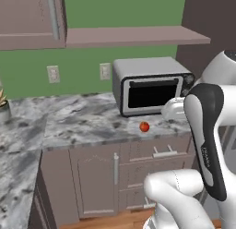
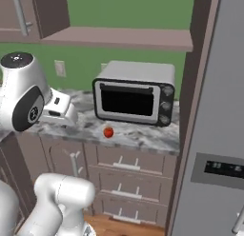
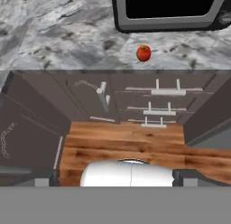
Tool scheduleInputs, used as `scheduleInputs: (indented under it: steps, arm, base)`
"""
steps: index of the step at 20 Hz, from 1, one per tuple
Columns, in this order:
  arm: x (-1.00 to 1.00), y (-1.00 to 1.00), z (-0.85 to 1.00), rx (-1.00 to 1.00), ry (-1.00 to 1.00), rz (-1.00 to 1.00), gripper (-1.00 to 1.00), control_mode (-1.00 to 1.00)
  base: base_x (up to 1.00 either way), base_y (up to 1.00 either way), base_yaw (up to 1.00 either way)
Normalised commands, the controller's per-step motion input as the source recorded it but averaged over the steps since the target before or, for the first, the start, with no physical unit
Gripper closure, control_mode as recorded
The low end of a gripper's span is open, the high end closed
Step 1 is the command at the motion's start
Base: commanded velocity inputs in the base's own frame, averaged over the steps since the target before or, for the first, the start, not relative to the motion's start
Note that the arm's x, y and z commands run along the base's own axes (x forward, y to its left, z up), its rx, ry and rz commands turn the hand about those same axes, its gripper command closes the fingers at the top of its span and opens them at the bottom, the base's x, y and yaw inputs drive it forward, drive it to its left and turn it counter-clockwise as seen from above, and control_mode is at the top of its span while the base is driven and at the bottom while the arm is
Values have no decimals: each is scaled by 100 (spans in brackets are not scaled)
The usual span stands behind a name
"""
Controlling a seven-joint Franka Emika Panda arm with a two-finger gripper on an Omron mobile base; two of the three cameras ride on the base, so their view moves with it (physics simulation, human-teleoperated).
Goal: Place the beer and liquor on the top shelf of the fridge to keep them out of children's reach, and place the apple on lower shelves for easy access.
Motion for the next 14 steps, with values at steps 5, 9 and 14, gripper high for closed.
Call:
scheduleInputs:
  steps: [5, 9, 14]
  arm:
    - [0, 0, 0, 0, 0, 0, -100, 100]
    - [0, 0, 0, 0, 0, 0, -100, 100]
    - [0, 0, 0, 0, 0, 0, -100, 100]
  base:
    - [59, 20, -22]
    - [54, 19, -19]
    - [50, 15, -16]
